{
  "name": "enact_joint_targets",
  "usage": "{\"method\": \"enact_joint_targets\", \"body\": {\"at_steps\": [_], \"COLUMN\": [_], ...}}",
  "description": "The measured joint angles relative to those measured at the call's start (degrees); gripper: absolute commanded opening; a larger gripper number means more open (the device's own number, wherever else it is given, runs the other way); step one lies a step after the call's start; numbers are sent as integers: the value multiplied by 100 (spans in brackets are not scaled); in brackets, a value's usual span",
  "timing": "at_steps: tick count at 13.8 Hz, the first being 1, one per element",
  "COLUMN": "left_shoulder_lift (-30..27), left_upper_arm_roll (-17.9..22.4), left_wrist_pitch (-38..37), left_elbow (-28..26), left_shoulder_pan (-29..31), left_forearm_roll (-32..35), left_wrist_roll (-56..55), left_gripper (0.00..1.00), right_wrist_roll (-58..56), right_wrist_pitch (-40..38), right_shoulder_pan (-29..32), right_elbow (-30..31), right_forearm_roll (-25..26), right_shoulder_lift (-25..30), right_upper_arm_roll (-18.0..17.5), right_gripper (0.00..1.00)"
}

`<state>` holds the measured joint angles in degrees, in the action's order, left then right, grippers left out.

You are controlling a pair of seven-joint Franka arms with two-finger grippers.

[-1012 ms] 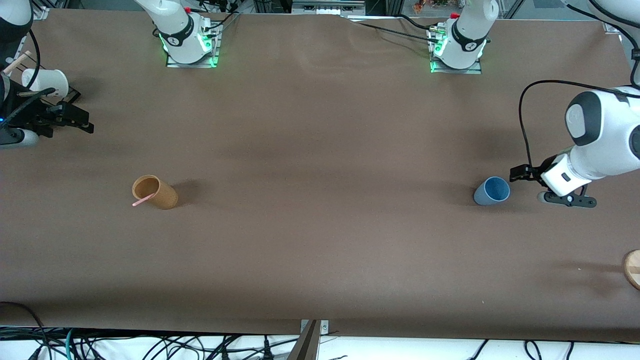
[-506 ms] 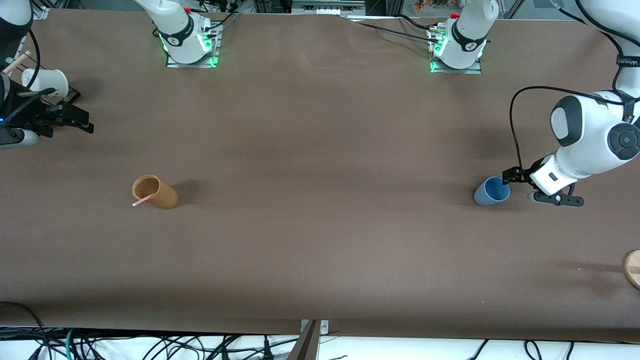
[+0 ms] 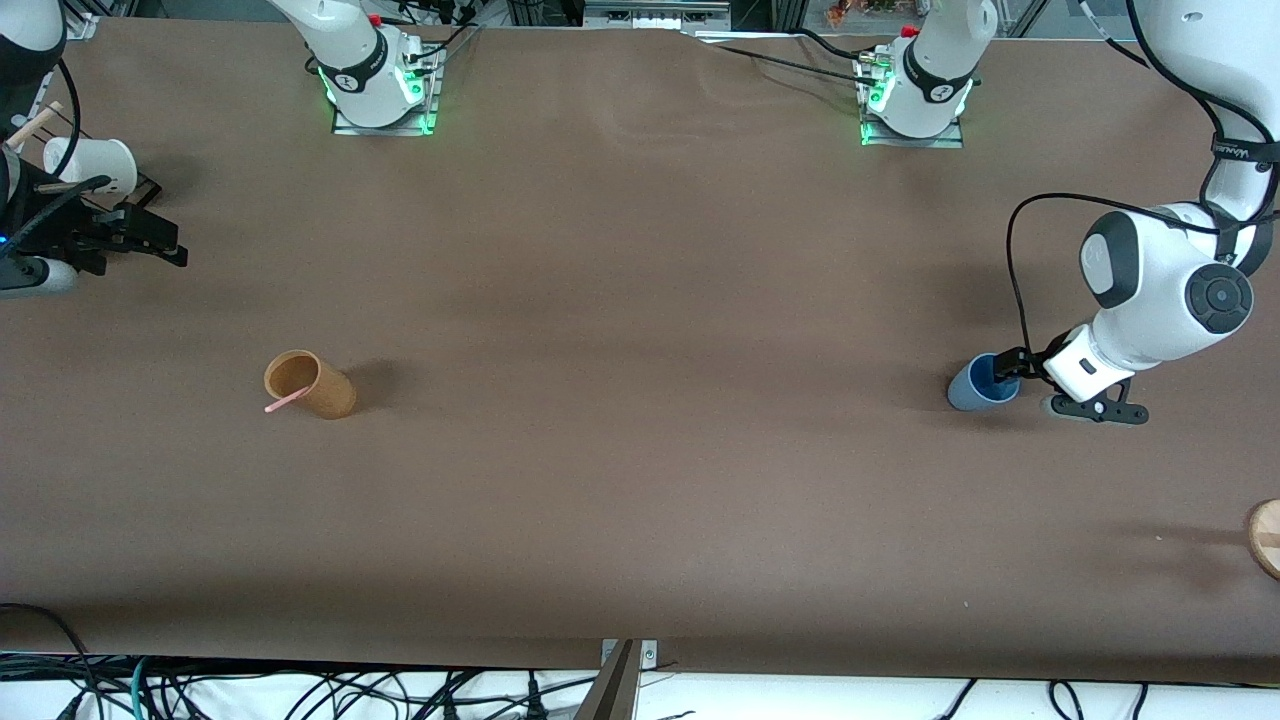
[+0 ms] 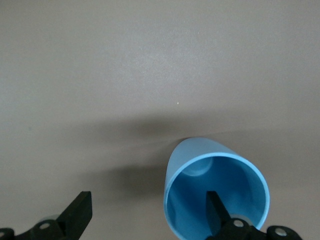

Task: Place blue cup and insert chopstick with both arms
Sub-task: 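Reach the left gripper down to the blue cup, then close the left gripper on the blue cup rim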

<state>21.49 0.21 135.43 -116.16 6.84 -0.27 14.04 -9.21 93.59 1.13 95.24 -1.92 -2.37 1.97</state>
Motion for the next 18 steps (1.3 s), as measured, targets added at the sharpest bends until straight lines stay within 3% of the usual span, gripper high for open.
{"method": "enact_joint_targets", "body": {"at_steps": [3, 5, 7, 15, 18], "left_shoulder_lift": [74, 86, 86, 67, 41], "left_upper_arm_roll": [-17, -18, -19, -28, -53], "left_wrist_pitch": [94, 107, 110, 103, -487], "left_elbow": [0, 0, 0, 32, 438], "left_shoulder_pan": [-16, -21, -27, -46, -120], "left_forearm_roll": [0, 0, 0, 0, 0], "left_wrist_roll": [2, 5, 20, 34, 15], "left_gripper": [64, 30, 2, 0, 0], "right_wrist_roll": [0, 0, 0, 0, 0], "right_wrist_pitch": [0, 0, 0, 0, 0], "right_shoulder_pan": [0, 0, 0, 0, 1], "right_elbow": [0, 0, 0, 0, 0], "right_forearm_roll": [0, 0, 0, 0, 0], "right_shoulder_lift": [-1, -1, -1, -1, -2], "right_upper_arm_roll": [0, 0, 0, 3, 6], "right_gripper": [100, 100, 100, 100, 100]}}
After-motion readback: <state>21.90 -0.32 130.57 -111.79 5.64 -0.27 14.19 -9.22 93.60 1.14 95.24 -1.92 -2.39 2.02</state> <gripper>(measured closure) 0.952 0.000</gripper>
